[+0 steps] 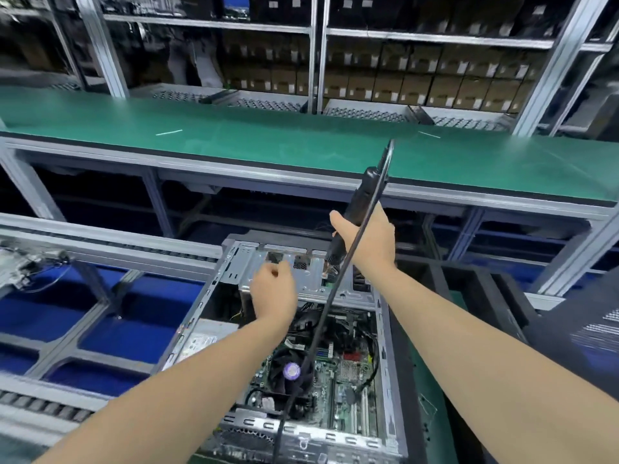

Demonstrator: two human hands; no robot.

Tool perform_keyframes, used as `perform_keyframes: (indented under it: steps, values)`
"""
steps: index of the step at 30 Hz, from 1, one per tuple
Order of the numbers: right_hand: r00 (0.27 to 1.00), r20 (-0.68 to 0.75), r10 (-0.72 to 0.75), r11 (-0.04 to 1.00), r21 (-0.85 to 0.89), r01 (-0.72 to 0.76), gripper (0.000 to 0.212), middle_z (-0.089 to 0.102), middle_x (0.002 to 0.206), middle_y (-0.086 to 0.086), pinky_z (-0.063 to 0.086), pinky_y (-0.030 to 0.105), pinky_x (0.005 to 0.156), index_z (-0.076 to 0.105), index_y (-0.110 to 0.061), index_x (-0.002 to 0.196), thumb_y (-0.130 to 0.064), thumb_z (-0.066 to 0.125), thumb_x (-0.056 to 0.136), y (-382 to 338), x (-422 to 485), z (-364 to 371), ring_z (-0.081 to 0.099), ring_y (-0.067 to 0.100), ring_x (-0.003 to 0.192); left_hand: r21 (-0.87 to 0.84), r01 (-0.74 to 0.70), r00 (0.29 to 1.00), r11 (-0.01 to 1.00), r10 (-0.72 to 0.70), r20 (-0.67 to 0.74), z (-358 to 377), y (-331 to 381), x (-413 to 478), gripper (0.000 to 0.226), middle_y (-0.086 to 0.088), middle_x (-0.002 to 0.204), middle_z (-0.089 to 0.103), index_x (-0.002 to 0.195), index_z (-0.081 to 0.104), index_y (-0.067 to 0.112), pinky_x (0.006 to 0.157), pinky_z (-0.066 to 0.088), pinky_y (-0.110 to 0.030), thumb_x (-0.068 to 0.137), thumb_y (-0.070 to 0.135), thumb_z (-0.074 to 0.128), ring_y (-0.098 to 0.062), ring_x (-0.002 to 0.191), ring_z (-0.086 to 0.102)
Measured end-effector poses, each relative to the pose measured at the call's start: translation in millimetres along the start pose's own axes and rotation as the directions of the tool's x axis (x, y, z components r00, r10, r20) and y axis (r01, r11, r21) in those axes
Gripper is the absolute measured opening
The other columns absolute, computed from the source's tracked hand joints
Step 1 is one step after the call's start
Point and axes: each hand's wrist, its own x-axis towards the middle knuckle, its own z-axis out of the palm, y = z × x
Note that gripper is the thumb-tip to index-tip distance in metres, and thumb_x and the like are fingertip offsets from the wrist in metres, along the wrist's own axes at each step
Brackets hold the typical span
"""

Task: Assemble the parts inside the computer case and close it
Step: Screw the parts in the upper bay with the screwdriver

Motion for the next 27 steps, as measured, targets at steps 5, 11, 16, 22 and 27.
perform_keyframes:
  steps: [5,11,16,22,27]
  values:
    - [0.998,0.047,-0.037,0.999,0.029,0.036,0.024,0.069,0.083,-0.031,0.062,0.041,0.078,0.053,-0.053,0.088,-0.057,0.074,0.078,2.5,4.5,10.3,0.072,0.006,0.077,-0.16,0.249,0.966,0.955,-0.258,-0.033,-2.2,-9.7,-8.4,0.016,-0.002,0.082,0.06,0.088,0.055,0.013,0.053,0.031,-0.03,0.091,0.028,0.061,-0.015,0.068,0.052]
    - [0.998,0.053,-0.041,0.999,0.035,0.039,0.024,0.074,0.082,-0.017,0.062,0.044,0.082,0.056,-0.046,0.089,-0.055,0.075,0.078,0.8,7.7,14.4,0.074,0.009,0.08,-0.363,0.609,0.793,0.705,-0.531,0.299,-5.3,-19.3,-6.5,0.029,-0.013,0.095,0.062,0.099,0.06,0.005,0.065,0.045,-0.036,0.082,0.028,0.057,-0.028,0.07,0.055]
    - [0.998,0.037,-0.051,0.998,0.026,0.05,0.022,0.074,0.081,-0.016,0.062,0.044,0.08,0.057,-0.044,0.086,-0.051,0.077,0.079,-2.3,7.0,12.2,0.073,0.01,0.079,-0.404,0.668,0.715,0.624,-0.388,0.582,-3.3,-38.9,1.0,0.018,-0.012,0.082,0.062,0.086,0.054,0.009,0.062,0.047,-0.034,0.077,0.02,0.065,-0.025,0.056,0.058]
    - [0.998,0.034,-0.049,0.999,-0.006,0.049,0.02,0.074,0.08,-0.012,0.062,0.045,0.077,0.057,-0.044,0.084,-0.046,0.076,0.08,-3.5,6.4,10.2,0.073,0.015,0.08,-0.431,0.701,0.664,0.568,-0.299,0.686,22.0,-49.1,11.9,0.02,-0.01,0.071,0.051,0.08,0.056,0.009,0.05,0.046,-0.032,0.068,0.013,0.071,-0.023,0.055,0.051]
    - [0.998,0.042,-0.051,0.999,-0.008,0.052,0.02,0.075,0.083,-0.012,0.062,0.045,0.08,0.058,-0.04,0.087,-0.049,0.076,0.081,-1.6,7.7,12.5,0.073,0.013,0.082,-0.43,0.712,0.648,0.556,-0.281,0.708,30.6,-59.1,22.3,0.006,-0.009,0.07,0.057,0.078,0.065,0.009,0.048,0.049,-0.032,0.078,0.009,0.072,-0.023,0.053,0.056]
